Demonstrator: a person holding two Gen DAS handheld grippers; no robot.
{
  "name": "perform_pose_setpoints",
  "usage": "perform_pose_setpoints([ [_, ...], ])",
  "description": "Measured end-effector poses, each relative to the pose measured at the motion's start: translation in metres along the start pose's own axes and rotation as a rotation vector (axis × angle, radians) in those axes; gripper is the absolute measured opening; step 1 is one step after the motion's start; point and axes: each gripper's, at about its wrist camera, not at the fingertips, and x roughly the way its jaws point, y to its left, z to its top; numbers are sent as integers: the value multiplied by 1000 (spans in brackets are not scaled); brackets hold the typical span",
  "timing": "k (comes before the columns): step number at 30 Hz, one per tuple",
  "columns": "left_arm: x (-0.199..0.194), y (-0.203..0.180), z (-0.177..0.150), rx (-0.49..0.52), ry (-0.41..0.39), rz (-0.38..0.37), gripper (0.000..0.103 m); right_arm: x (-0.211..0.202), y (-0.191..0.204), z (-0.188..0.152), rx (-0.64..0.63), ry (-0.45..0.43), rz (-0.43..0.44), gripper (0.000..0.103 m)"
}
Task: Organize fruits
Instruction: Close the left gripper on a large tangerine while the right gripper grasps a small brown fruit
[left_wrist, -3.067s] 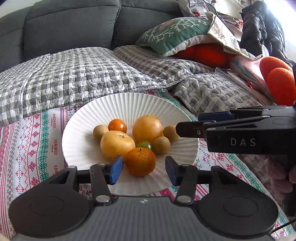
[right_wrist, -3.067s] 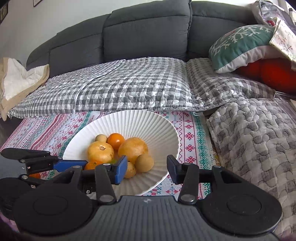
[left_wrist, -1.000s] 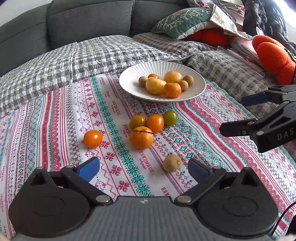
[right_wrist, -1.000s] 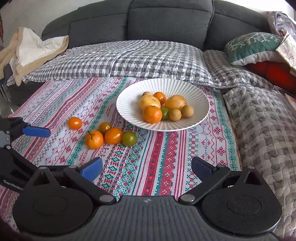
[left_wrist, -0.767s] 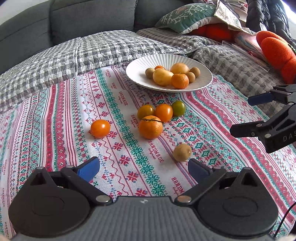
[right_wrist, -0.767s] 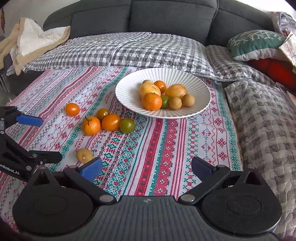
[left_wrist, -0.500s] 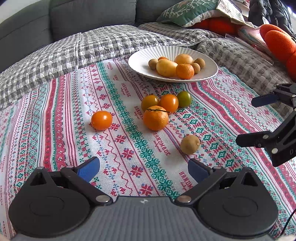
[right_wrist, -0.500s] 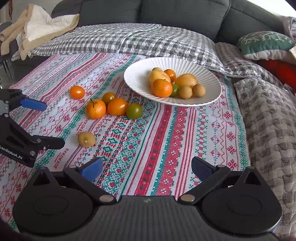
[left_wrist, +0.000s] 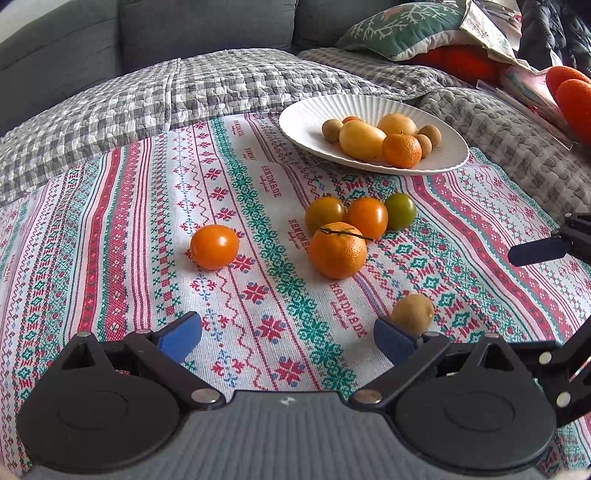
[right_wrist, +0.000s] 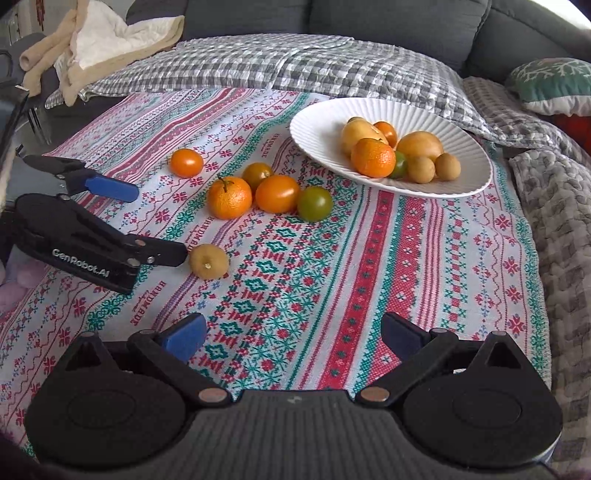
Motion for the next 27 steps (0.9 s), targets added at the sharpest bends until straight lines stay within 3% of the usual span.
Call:
perform_pose_setpoints([
  [4,8,1,4,-7,-28,-8,88,10,7,3,-11,-3,15,91],
  [11,16,6,14,-65,-64,-69,68,21,18,12,-36,-54,26,79],
  [27,25,-8,27,-99,-70,-152,31,27,36,24,-104,-85,57,36],
])
